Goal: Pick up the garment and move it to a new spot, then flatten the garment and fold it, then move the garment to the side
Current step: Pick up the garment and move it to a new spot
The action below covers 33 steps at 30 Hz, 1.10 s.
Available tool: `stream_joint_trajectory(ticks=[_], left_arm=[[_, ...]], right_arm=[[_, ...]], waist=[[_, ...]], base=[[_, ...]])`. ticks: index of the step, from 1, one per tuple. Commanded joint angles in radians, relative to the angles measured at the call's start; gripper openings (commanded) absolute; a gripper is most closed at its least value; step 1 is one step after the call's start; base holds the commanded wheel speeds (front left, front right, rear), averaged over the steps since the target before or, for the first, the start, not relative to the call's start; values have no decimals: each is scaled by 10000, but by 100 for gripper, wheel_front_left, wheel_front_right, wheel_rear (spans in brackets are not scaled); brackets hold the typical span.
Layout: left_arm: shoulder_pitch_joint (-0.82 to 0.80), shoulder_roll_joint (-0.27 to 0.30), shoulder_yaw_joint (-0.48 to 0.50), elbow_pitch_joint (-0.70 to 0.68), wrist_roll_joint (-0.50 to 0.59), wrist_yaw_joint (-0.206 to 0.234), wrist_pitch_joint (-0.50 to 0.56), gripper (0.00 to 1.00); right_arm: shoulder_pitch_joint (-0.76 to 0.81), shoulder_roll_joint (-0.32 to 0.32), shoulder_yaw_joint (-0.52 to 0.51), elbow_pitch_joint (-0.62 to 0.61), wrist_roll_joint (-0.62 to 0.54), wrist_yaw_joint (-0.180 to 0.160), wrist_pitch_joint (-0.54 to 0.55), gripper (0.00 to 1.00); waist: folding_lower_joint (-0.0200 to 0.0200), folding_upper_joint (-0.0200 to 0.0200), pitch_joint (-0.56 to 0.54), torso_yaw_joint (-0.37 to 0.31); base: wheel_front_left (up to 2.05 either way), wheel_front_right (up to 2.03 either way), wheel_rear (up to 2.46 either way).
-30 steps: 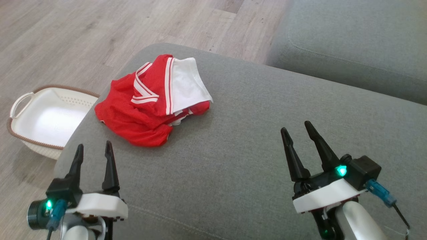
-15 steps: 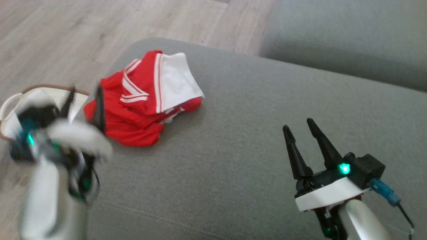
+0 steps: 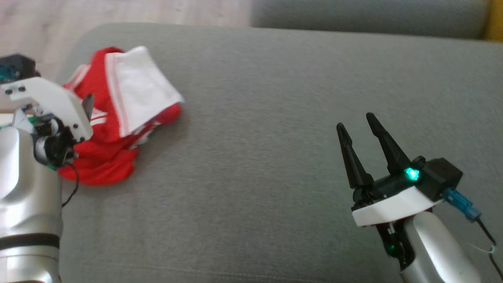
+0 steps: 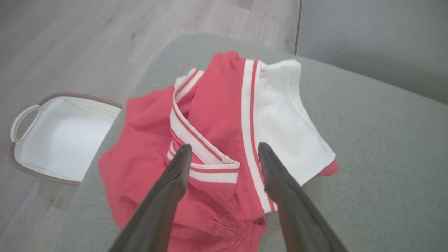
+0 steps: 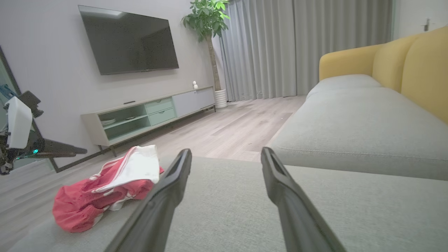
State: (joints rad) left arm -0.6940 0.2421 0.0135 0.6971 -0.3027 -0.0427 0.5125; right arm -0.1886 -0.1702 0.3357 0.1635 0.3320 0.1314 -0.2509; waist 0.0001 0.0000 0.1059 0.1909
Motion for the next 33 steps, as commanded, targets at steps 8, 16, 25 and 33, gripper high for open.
stream_joint_trajectory(ticks=[8, 16, 25, 33], left_arm=[[-949, 1289, 330, 1854, 212, 479, 385, 100], [-975, 1604, 388, 2972, 77, 420, 263, 0], [-1513, 1721, -100, 2629, 331, -120, -938, 0], [-2571, 1404, -978, 1104, 328, -741, -977, 0]], right_arm=[[-558, -9, 149, -372, 146, -7, -109, 100], [-483, 65, 129, -259, 202, -7, -109, 100], [-340, 223, 209, -58, 248, -7, -109, 100], [-62, 445, 185, 42, 242, -7, -109, 100]], waist=[[-1, 0, 713, -1383], [-1, 0, 497, -1501], [-1, 0, -426, -1408], [-1, 0, -1219, -1902]], base=[[0, 0, 0], [0, 0, 0], [0, 0, 0], [0, 0, 0]])
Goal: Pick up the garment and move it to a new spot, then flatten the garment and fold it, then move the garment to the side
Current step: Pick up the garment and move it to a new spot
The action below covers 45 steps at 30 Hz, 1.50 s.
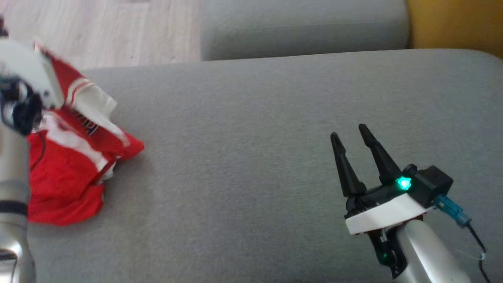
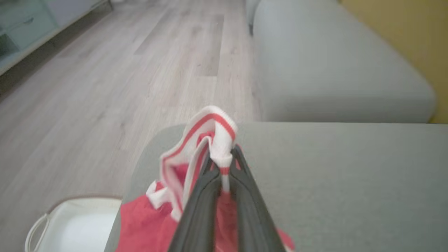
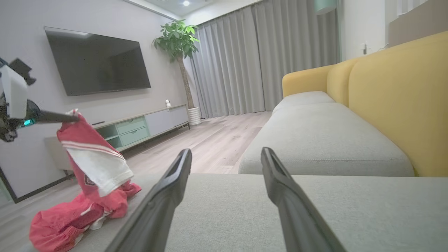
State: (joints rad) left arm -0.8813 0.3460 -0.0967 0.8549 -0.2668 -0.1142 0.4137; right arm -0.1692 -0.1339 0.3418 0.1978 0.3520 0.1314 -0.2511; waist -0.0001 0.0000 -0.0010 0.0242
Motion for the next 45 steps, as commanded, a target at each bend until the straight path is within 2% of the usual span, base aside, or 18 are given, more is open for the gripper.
stream_joint_trajectory(ticks=[1, 5, 13, 21, 25, 29, 36, 37, 41, 45], left_arm=[[-798, 331, -66, -750, -9, -65, 78, 0], [-1069, 14, -476, -1594, -349, -134, 396, 0], [-1905, -759, -1400, -4251, -1364, -161, 814, 0], [-1973, -1499, -1636, -5323, -1924, -99, 1333, 0], [-931, -1731, -1953, -5471, -2097, -107, 1225, 0], [476, -1986, -2123, -5225, -2462, -125, 465, 0], [2678, -1842, -2670, -3307, -2819, -158, -1598, 0], [2944, -1746, -3022, -2758, -3073, -160, -2128, 100], [2926, -1373, -3361, -2461, -3924, -162, -3343, 100], [2746, -750, -3598, -2959, -4154, -163, -4461, 100]], right_arm=[[-266, 99, 117, -308, 43, -7, -107, 100], [-262, 152, 52, -335, 33, -7, -107, 100], [-285, 205, -82, -376, 11, -7, -107, 100], [-341, 204, -76, -407, 32, -7, -107, 100], [-303, 216, -19, -383, 51, -7, -107, 100], [-377, 165, 150, -324, 127, -7, -107, 100], [-507, 86, 463, -227, 247, -7, -107, 100], [-523, 32, 527, -184, 280, -7, -107, 100], [-522, -114, 509, -132, 318, -7, -107, 100], [-455, -216, 417, -115, 322, -7, -107, 100]], waist=[[1, 0, -183, -355], [1, 0, -234, -725], [1, 0, -186, -1660], [1, 0, -31, -2148], [1, 0, 100, -2242], [1, 0, 215, -2333], [1, 0, 415, -2353], [1, 0, 438, -2267], [1, 0, 437, -1993], [1, 0, 320, -1717]], base=[[0, 0, 0], [0, 0, 0], [0, 0, 0], [0, 0, 0], [0, 0, 0], [0, 0, 0], [0, 0, 0], [0, 0, 0], [0, 0, 0], [0, 0, 0]])
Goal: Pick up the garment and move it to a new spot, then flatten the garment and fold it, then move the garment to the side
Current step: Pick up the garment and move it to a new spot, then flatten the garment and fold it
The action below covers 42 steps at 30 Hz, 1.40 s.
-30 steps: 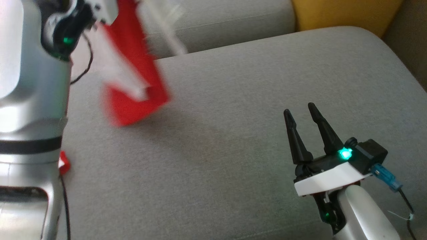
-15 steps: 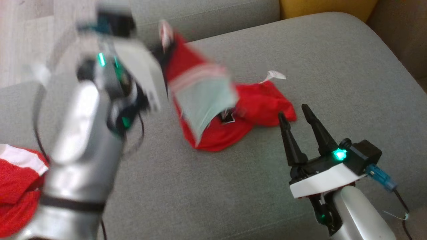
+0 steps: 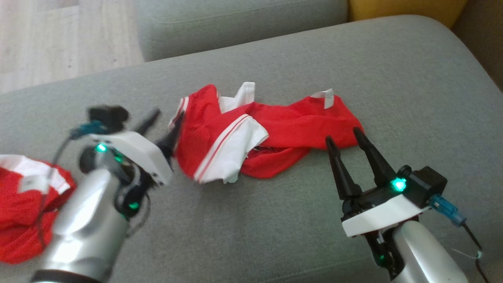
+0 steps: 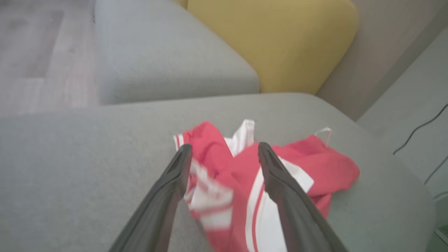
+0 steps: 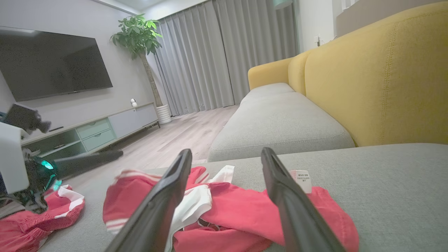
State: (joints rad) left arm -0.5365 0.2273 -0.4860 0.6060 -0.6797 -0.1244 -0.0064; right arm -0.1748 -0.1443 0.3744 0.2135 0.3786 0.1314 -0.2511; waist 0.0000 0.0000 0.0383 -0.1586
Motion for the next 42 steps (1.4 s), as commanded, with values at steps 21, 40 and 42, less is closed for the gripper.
stream_joint_trajectory(ticks=[21, 40, 42], left_arm=[[4546, 90, 2145, -6051, 1835, 2814, -2549, 100], [4668, -1350, 962, -4288, 1078, 765, 960, 100], [4437, -1499, 840, -3984, 546, 647, 1475, 100]], right_arm=[[365, -487, -878, -826, 7, -7, -107, 100], [-52, -610, -889, -886, -2, -7, -107, 100], [-171, -622, -864, -910, -4, -7, -107, 100]], waist=[[0, 0, -14, 987], [0, 0, 243, 610], [0, 0, 390, 485]], base=[[0, 0, 0], [0, 0, 0], [0, 0, 0]])
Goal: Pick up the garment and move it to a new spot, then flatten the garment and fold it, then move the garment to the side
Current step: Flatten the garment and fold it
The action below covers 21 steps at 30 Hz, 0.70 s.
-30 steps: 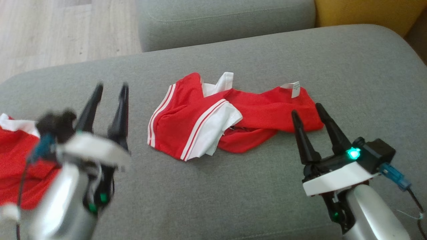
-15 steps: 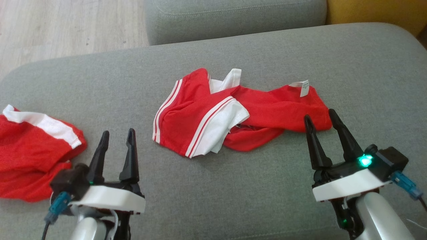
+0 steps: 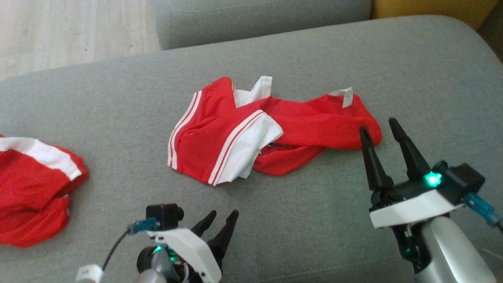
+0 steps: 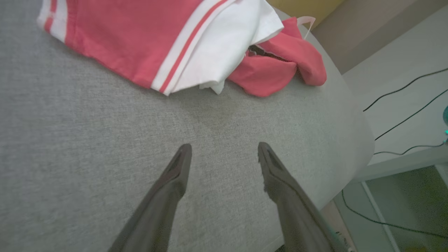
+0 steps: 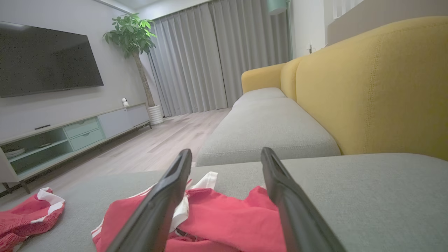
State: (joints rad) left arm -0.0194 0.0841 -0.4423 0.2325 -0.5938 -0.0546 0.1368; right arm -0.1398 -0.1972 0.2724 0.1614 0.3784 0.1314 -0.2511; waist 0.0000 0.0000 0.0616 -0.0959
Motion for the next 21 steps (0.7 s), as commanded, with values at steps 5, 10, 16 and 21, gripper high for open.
stream_joint_trajectory(ticks=[5, 10, 16, 21], left_arm=[[-1666, -232, 202, 879, -610, 35, 252, 100], [-2531, -304, 19, 1919, -741, 246, 132, 100], [-3617, -333, -256, 3157, -1345, 846, 262, 100], [-4166, -336, -639, 3741, -1737, 1211, 255, 100]], right_arm=[[-838, -39, 278, -415, -2, -7, -107, 100], [-1021, 37, 406, -401, 22, -7, -107, 100], [-1192, 162, 497, -343, 55, -7, -107, 100], [-1184, 235, 506, -268, 41, -7, -107, 100]], waist=[[0, 0, 500, -557], [0, 0, 712, -909], [0, 0, 830, -1306], [0, 0, 795, -1398]], base=[[0, 0, 0], [0, 0, 0], [0, 0, 0], [0, 0, 0]])
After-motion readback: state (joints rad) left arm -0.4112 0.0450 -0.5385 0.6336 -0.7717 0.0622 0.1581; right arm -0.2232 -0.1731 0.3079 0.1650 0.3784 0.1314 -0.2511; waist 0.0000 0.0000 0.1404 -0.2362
